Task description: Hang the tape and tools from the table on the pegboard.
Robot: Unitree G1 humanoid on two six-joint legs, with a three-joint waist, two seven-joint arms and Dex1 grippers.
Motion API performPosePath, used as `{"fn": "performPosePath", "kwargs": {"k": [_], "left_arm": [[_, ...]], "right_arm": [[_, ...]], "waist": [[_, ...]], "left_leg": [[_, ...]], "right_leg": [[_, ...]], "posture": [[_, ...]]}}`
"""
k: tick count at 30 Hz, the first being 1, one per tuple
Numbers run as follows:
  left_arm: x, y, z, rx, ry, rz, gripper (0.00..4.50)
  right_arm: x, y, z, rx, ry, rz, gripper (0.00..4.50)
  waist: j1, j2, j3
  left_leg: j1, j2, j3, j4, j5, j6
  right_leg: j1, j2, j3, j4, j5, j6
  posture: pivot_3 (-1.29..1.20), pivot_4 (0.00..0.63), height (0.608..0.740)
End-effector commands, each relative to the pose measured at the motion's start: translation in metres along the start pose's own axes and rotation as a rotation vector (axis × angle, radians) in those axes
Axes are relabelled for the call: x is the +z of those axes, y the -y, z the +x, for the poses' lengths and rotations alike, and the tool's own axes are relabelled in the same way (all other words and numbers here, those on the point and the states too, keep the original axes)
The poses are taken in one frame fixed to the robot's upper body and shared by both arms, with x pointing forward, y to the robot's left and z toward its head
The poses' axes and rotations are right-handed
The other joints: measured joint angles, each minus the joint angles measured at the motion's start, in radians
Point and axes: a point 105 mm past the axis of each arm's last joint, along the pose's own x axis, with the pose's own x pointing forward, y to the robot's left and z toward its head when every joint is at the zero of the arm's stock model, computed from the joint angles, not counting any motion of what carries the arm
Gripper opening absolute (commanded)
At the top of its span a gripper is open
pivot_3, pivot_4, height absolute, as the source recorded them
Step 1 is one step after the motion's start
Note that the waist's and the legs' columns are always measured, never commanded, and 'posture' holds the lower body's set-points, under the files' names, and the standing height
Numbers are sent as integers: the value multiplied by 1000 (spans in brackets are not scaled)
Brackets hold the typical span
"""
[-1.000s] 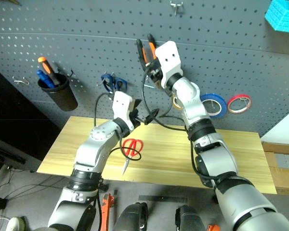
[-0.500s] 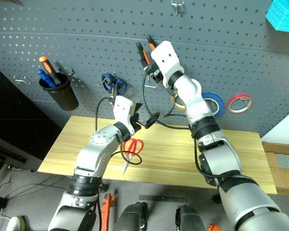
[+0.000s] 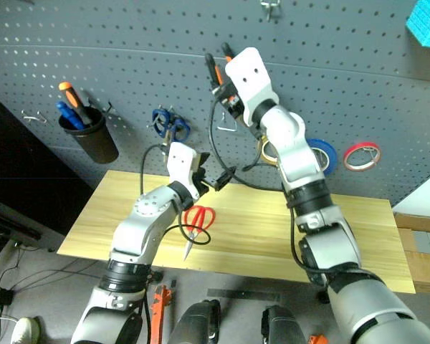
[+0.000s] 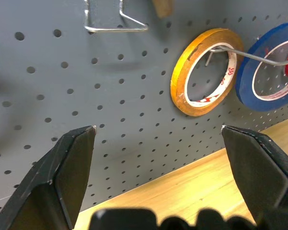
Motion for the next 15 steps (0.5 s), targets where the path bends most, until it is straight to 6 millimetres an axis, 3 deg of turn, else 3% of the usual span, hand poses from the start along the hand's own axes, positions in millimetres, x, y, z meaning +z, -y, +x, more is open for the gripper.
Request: {"fn": "performPosePath", "kwargs": {"k": [1,7,15], "left_arm": [[18,2,-5,8,69,21,4500],[20,0,-7,21,76,22,4500],[21,-3,-6,32,75,29,4500]], "right_arm": [[31,4,-13,-41,73,9,2800],[45,4,-24,-80,67,34,2800],[53,-7,-11,-70,109,67,2800]], "waist": [[0,0,0],[-6,0,-1],[-6,0,-2]], "left_leg": [[0,0,0,0,0,0],[-1,0,1,0,0,-1],[0,0,2,0,0,-1]], "right_leg": [[0,0,0,0,0,0],[-3,1,1,2,0,0],[-3,1,1,2,0,0]], "posture": [[171,154,740],[160,140,740],[171,132,740]]}}
